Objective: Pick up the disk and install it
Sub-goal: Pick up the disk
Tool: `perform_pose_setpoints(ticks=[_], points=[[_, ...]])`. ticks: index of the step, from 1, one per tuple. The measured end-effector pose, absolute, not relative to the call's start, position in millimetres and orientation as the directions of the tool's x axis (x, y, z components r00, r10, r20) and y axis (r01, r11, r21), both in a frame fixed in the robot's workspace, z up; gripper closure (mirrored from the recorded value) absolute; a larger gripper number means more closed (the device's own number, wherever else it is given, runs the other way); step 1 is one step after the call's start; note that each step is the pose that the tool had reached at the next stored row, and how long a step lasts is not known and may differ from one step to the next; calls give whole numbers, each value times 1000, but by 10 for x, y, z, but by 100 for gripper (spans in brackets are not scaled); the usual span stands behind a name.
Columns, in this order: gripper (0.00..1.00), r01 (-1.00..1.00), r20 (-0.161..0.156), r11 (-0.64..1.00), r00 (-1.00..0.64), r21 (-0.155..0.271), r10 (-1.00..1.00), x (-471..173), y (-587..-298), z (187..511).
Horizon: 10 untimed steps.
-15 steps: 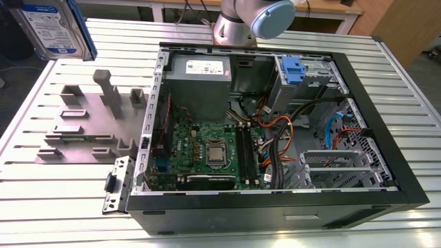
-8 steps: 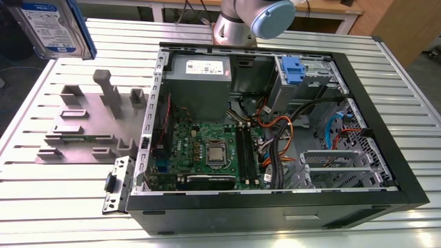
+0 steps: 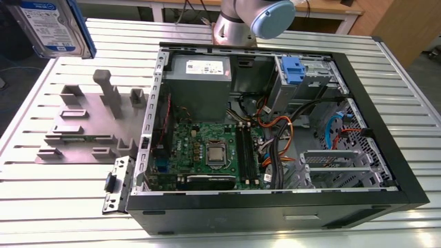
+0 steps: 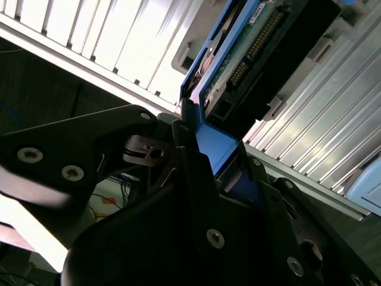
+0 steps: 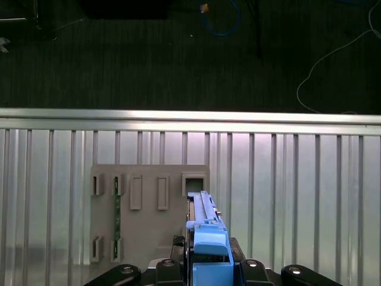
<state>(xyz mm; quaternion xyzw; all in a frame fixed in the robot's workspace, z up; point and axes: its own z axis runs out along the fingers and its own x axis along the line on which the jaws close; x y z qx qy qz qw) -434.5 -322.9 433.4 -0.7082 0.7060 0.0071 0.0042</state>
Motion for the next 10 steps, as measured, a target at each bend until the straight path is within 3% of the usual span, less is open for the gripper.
perform_pose_setpoints(ticks=[10], points=[[64, -1000, -16, -3, 3, 4, -1000, -4345, -3229, 4368]])
